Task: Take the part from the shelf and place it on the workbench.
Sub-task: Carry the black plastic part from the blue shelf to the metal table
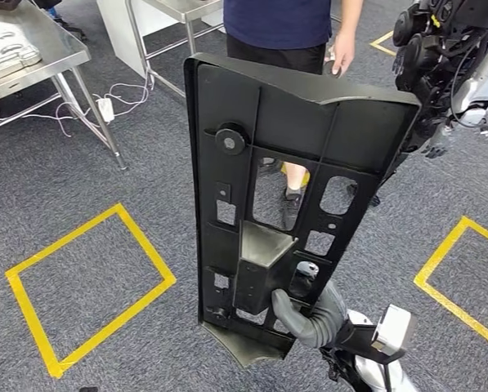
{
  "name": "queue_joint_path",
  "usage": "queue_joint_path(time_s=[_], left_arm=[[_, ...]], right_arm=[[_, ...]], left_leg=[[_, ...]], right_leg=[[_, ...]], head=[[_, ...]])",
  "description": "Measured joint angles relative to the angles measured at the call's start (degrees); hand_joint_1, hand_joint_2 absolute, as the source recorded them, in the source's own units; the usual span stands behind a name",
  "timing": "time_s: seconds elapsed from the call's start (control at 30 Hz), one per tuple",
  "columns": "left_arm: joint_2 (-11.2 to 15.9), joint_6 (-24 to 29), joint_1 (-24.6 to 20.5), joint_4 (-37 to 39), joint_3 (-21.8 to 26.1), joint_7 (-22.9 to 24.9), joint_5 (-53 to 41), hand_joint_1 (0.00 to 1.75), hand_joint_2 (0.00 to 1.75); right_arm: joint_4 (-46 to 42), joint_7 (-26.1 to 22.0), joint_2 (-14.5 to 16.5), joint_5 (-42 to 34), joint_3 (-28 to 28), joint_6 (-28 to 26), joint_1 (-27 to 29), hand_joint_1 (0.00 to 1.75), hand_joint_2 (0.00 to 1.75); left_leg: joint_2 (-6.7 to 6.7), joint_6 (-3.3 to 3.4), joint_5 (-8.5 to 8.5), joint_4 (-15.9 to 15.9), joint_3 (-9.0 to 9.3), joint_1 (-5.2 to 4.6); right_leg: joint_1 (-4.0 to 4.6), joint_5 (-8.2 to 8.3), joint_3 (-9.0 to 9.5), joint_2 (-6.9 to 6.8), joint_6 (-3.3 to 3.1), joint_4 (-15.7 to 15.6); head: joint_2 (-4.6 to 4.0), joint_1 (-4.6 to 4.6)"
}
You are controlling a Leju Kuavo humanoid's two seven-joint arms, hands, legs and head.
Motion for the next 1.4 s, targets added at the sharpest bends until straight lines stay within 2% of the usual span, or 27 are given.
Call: queue_joint_path(time_s=[0.07,0.13,0.2,0.23,0.27,0.33,0.4,0.43,0.5,0.57,0.63,0.7,0.73,0.77,0.8,0.87,0.93,1.0,1.03,1.07,1.13,1.17,1.2,1.23,1.27,1.33,1.4], left_arm=[[-0.12,0.00,0.02,0.00,-0.01,-0.01,0.01,0.00,1.75],[-0.22,0.00,-0.25,0.00,-0.01,-0.02,0.03,0.00,1.75],[-0.23,0.00,-0.29,0.00,-0.01,-0.01,0.04,0.00,1.75],[-0.23,0.00,-0.19,0.00,-0.01,-0.01,0.04,0.00,1.75],[-0.23,0.00,-0.08,0.00,-0.01,0.00,0.04,0.00,1.75],[-0.21,0.00,-0.03,0.00,-0.01,-0.01,0.03,0.00,1.75],[-0.22,0.00,-0.20,0.00,-0.01,-0.02,0.02,0.00,1.75],[-0.22,0.00,-0.23,0.00,-0.01,-0.03,0.01,0.00,1.75],[-0.22,0.00,-0.06,0.00,-0.01,-0.02,0.01,0.00,1.75],[-0.21,0.00,0.08,0.00,-0.01,-0.05,0.01,0.00,1.75],[-0.21,0.00,-0.15,0.00,-0.01,-0.09,0.00,0.00,1.75],[-0.21,0.00,-0.33,0.00,-0.01,-0.08,-0.01,0.00,1.75],[-0.21,0.00,-0.30,0.00,-0.01,-0.07,-0.01,0.00,1.75],[-0.21,0.00,-0.25,0.00,-0.01,-0.07,-0.01,0.00,1.75],[-0.22,0.00,-0.23,0.00,-0.01,-0.06,-0.01,0.00,1.75],[-0.28,0.00,-0.29,0.01,-0.01,-0.05,0.00,0.00,1.75],[-0.35,-0.01,-0.31,0.02,-0.01,-0.04,0.00,0.00,1.75],[-0.32,-0.01,-0.11,0.02,-0.01,-0.03,0.00,0.00,1.75],[-0.34,-0.01,0.00,0.03,-0.01,-0.03,0.00,0.00,1.75],[-0.37,-0.01,-0.01,0.03,-0.01,-0.02,0.00,0.00,1.75],[-0.40,-0.01,-0.27,0.04,-0.01,-0.02,0.01,0.00,1.75],[-0.37,-0.01,-0.41,0.04,-0.01,-0.02,0.03,0.00,1.75],[-0.35,-0.01,-0.45,0.04,-0.01,0.01,0.05,0.00,1.75],[-0.35,-0.01,-0.37,0.04,-0.01,0.05,0.07,0.00,1.75],[-0.35,-0.01,-0.25,0.04,-0.01,0.10,0.08,0.00,1.75],[-0.32,-0.02,-0.07,0.04,-0.01,0.18,0.09,0.00,1.75],[-0.28,-0.02,-0.23,0.04,-0.01,0.18,0.09,0.00,1.75]], right_arm=[[-0.05,-0.02,0.11,0.00,-0.05,-0.01,-0.11,1.75,1.75],[-0.06,-0.02,0.15,0.01,-0.07,-0.01,0.00,1.75,1.75],[-0.03,-0.01,0.15,0.02,-0.07,-0.01,0.12,1.75,1.75],[-0.03,-0.01,0.15,0.03,-0.07,-0.01,0.14,1.75,1.75],[-0.02,-0.01,0.15,0.04,-0.08,-0.01,0.14,1.75,1.75],[-0.04,-0.01,0.16,0.06,-0.10,-0.01,0.13,1.75,1.75],[-0.06,-0.01,0.17,0.12,-0.18,-0.01,0.14,1.75,1.75],[-0.07,-0.01,0.17,0.17,-0.23,-0.01,0.14,1.75,1.75],[-0.11,0.01,0.17,0.27,-0.37,-0.01,0.11,1.75,1.75],[-0.24,0.00,0.18,0.38,-0.50,-0.01,0.09,1.75,1.75],[-0.33,0.02,0.11,0.49,-0.62,-0.01,0.26,1.75,1.75],[-0.35,0.06,0.02,0.56,-0.69,-0.01,0.67,1.75,1.75],[-0.35,0.08,-0.01,0.58,-0.70,-0.01,0.86,1.75,1.75],[-0.35,0.08,-0.02,0.58,-0.70,-0.01,0.95,1.75,1.75],[-0.35,0.08,-0.03,0.59,-0.71,-0.01,0.98,1.75,1.75],[-0.36,0.08,-0.05,0.61,-0.74,-0.01,1.02,1.75,1.75],[-0.38,0.10,-0.09,0.64,-0.78,-0.01,1.08,1.75,1.75],[-0.45,0.11,-0.02,0.68,-0.81,-0.01,1.02,1.75,1.75],[-0.50,0.10,0.04,0.68,-0.83,-0.01,0.95,1.75,1.75],[-0.55,0.09,0.13,0.68,-0.84,-0.01,0.90,1.75,1.75],[-0.57,0.09,0.19,0.69,-0.84,-0.01,0.97,1.75,1.75],[-0.56,0.09,0.20,0.70,-0.84,-0.01,1.04,1.75,1.75],[-0.55,0.09,0.19,0.70,-0.84,-0.01,1.10,1.75,1.75],[-0.55,0.10,0.19,0.70,-0.84,-0.01,1.13,1.75,1.75],[-0.55,0.10,0.19,0.69,-0.84,-0.01,1.14,1.75,1.75],[-0.55,0.10,0.19,0.68,-0.84,-0.01,1.10,1.75,1.75],[-0.56,0.10,0.19,0.68,-0.86,-0.01,1.06,1.75,1.75]], left_leg=[[2.52,-0.71,-1.39,2.05,-0.92,-0.16],[5.72,-1.43,-4.51,8.46,-4.15,0.03],[6.59,-1.96,-6.36,14.74,-7.54,0.45],[6.77,-2.13,-5.79,15.30,-7.97,0.62],[7.04,-2.21,-4.17,13.52,-7.22,0.76],[8.88,-2.04,-0.22,6.29,-3.74,0.62],[10.95,-1.26,1.21,1.46,-1.50,0.07],[11.31,-0.78,0.84,1.03,-1.34,-0.25],[10.30,0.12,0.70,0.68,-1.23,-0.30],[9.10,0.94,0.71,0.15,-0.64,-0.03],[7.82,1.53,0.67,-0.10,-0.30,0.12],[6.25,1.81,0.56,-0.09,-0.21,0.00],[5.41,1.88,0.48,-0.08,-0.07,-0.06],[4.54,1.90,0.37,-0.06,0.14,-0.10],[3.67,1.85,0.24,-0.05,0.41,-0.12],[2.06,1.59,-0.02,0.05,0.60,-0.06],[0.64,1.03,-0.06,0.09,0.22,0.21],[-0.60,0.31,0.01,-0.06,-0.04,0.43],[-0.08,-0.03,-0.18,0.09,-0.09,0.35],[1.23,-0.38,-0.80,0.96,-0.47,0.23],[4.94,-1.14,-3.51,5.98,-2.90,0.19],[6.01,-1.51,-5.11,9.78,-4.88,0.36],[6.47,-1.81,-6.17,13.11,-6.67,0.57],[6.66,-2.04,-6.17,14.78,-7.66,0.76],[6.86,-2.20,-5.13,14.44,-7.64,0.93],[8.15,-2.23,-1.04,7.84,-4.53,1.06],[10.38,-1.62,1.07,1.92,-1.65,0.52]], right_leg=[[-0.25,-0.07,0.48,-1.60,-0.68,-0.34],[-0.26,-0.41,0.87,-3.38,-1.08,-0.43],[-0.25,-0.88,1.26,-5.16,-1.07,-0.42],[-0.27,-1.15,1.55,-5.94,-0.97,-0.41],[-0.29,-1.45,1.94,-6.67,-0.84,-0.41],[-0.23,-2.16,2.90,-8.05,-0.42,-0.44],[0.01,-2.81,3.58,-9.24,0.24,-0.47],[0.12,-3.01,3.82,-9.81,0.59,-0.58],[0.04,-3.41,4.52,-10.81,1.20,-0.92],[-0.10,-4.92,4.49,-8.83,1.57,0.67],[-0.12,-8.06,1.55,-5.19,1.52,6.87],[-0.02,-10.13,-2.84,-3.80,1.39,13.96],[0.05,-9.53,-4.14,-3.63,1.33,15.22],[0.11,-7.70,-4.36,-3.46,1.24,14.14],[0.14,-5.01,-3.62,-3.02,1.09,11.00],[0.05,-0.60,-1.39,-0.22,0.69,3.65],[0.06,0.47,-0.42,1.87,0.45,0.35],[0.07,0.38,-0.13,0.96,0.19,-0.14],[-0.03,0.39,0.12,0.22,-0.07,-0.36],[-0.19,0.38,0.40,-0.64,-0.37,-0.58],[-0.32,0.13,0.92,-2.50,-0.83,-0.81],[-0.32,-0.07,1.09,-3.46,-0.92,-0.81],[-0.32,-0.28,1.28,-4.36,-0.90,-0.81],[-0.34,-0.52,1.50,-5.20,-0.80,-0.80],[-0.39,-0.79,1.81,-6.03,-0.65,-0.80],[-0.46,-1.45,2.70,-7.49,-0.24,-0.80],[-0.23,-2.09,3.42,-8.71,0.38,-0.79]], head=[[0.00,-0.05],[0.00,-0.09],[0.00,-0.09],[0.00,-0.09],[0.00,-0.09],[0.00,-0.10],[0.00,-0.09],[0.00,-0.08],[0.00,-0.07],[0.00,-0.04],[0.00,0.03],[0.00,0.08],[0.00,0.08],[0.00,0.08],[0.00,0.08],[0.00,0.07],[0.00,0.02],[0.00,-0.01],[0.00,-0.03],[0.00,-0.05],[0.00,-0.09],[0.00,-0.10],[0.00,-0.10],[0.00,-0.10],[0.00,-0.10],[0.00,-0.10],[0.00,-0.11]])
